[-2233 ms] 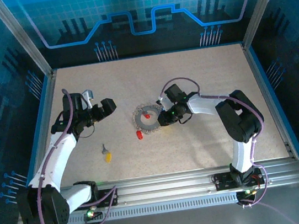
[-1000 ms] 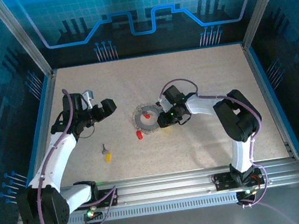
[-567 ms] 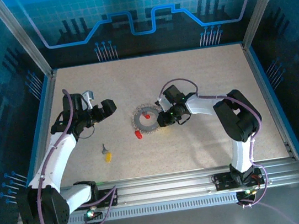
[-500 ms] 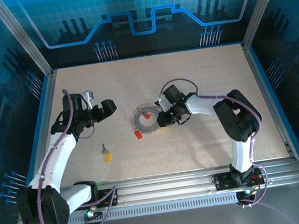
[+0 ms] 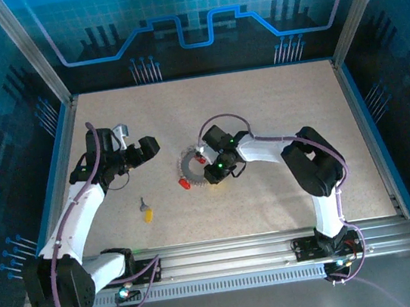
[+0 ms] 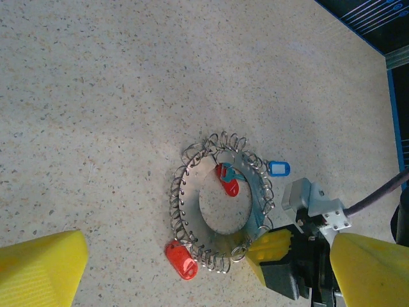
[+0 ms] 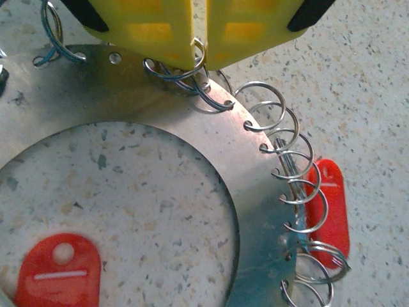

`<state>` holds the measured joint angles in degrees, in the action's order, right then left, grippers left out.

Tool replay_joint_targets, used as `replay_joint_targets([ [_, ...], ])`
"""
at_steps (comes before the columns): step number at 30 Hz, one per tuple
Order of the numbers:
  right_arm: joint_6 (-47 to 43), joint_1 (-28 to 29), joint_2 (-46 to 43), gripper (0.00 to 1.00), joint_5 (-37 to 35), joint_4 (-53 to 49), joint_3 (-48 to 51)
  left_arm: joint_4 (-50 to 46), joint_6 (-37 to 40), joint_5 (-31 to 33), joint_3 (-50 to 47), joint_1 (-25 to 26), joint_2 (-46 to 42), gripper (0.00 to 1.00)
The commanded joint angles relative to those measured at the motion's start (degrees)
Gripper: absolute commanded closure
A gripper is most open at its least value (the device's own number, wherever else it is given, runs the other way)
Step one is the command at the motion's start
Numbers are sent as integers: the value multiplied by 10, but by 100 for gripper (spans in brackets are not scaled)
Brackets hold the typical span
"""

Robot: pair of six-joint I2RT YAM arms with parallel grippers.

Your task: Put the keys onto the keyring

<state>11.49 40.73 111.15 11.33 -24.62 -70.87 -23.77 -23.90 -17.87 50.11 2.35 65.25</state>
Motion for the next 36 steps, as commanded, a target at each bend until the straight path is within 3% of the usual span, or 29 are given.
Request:
replay_joint_targets([
  [1, -8, -1, 1, 87, -32, -22, -1, -14, 8, -7, 18, -3, 1, 1],
  [14, -16, -2, -29, 80, -90, -22, 4, -18, 11, -6, 23, -3, 11, 1],
  [36, -43, -6, -31, 83, -125, -19, 14, -15, -3, 8, 25, -3, 25, 1],
])
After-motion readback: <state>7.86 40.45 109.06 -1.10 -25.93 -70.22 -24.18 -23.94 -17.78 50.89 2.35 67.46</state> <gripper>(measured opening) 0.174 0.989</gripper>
